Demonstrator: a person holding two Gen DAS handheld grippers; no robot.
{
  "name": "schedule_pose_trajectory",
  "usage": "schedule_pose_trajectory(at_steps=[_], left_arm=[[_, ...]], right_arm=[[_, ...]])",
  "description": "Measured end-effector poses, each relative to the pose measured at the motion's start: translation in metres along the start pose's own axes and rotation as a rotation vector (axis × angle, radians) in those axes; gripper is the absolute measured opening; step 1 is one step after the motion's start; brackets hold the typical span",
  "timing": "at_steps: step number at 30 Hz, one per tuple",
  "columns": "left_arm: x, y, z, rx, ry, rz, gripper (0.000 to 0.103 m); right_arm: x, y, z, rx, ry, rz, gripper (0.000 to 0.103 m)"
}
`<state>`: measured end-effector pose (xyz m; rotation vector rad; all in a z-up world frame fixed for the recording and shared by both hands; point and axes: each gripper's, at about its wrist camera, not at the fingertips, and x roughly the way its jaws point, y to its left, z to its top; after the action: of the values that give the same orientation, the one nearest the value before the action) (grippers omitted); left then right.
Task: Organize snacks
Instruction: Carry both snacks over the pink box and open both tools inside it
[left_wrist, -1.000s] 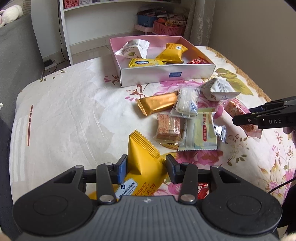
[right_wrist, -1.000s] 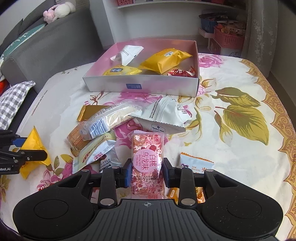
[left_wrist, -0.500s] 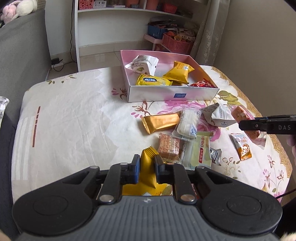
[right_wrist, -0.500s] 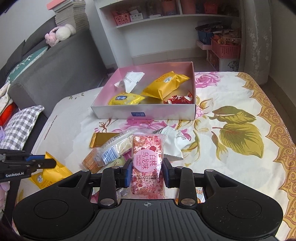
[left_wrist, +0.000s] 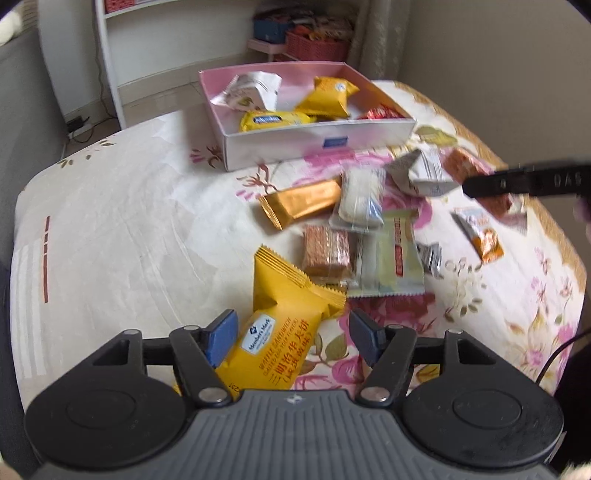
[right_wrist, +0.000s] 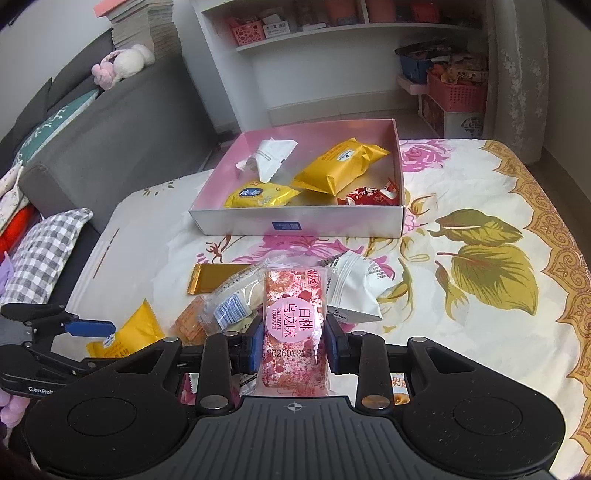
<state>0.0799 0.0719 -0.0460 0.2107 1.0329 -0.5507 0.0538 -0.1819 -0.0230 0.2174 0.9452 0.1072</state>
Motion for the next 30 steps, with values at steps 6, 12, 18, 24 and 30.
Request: schedule_pose_trajectory(at_steps=[6, 12, 18, 24, 30], left_arm=[[0.022, -0.001, -0.005, 0.033, 0.096, 0.095, 0.042], [0.012, 0.004, 0.001, -0.029, 0.045, 0.112, 0.038], [-0.007, 0.006, 0.016, -0.099, -0.027, 0.111, 0.038], [-0.019, 0.000, 0.038, -0.131, -0.107, 0.129, 0.038], [-0.015, 0.001, 0.071, -0.205, -0.165, 0.123, 0.038]], right_arm=[[0.002, 0.003, -0.002, -0.011, 0.006, -0.005, 0.031], [0.003, 0.001, 0.000, -0.006, 0.004, -0.011, 0.031], [-0.003, -0.001, 0.010, 0.011, -0.025, -0.008, 0.031], [-0.008, -0.004, 0.032, 0.062, -0.076, -0.007, 0.031], [0.000, -0.008, 0.060, 0.117, -0.096, 0.032, 0.031]])
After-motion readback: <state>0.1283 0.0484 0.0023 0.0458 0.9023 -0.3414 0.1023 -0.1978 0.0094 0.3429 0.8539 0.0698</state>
